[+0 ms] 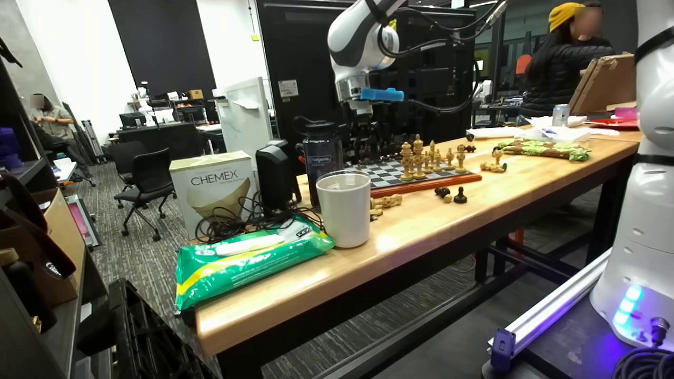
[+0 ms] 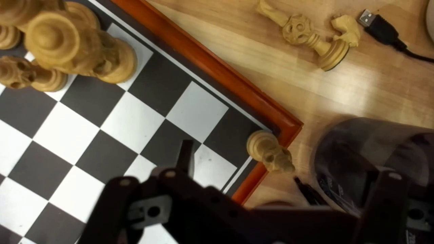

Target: Pick up the white rook from the left corner of the chess board and put it in front of the white queen

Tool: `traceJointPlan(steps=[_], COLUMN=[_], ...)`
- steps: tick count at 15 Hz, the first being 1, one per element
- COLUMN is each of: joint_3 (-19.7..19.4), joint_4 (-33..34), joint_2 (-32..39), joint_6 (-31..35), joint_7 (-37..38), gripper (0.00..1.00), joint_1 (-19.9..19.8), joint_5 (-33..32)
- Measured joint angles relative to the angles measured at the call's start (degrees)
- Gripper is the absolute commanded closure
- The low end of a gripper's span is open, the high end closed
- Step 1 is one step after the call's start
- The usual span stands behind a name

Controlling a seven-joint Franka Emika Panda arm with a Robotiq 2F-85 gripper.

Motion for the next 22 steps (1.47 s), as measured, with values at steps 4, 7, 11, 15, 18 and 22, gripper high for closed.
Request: traceJointPlan(steps=[4,7,11,15,18,22], joint_3=[0.0,0.01,0.01,0.01,0.0,-0.01], joint_4=[0.0,0.0,0.0,0.0,0.0,0.0], joint_2=[0.75,1.29,1.89,2.16,2.25,2.25], joint_6=[0.17,0.79,1.39,1.51,1.51,1.51], joint_7=[-0.54,-1.32,-2.12,-2.39,-2.42,-2.43], gripper=[0.0,0.25,0.48,0.81,0.98,0.94], joint_1=[0.0,0.03,0.03,0.02,0.02,0.02], joint_5=[0.0,0.0,0.0,0.0,0.0,0.0])
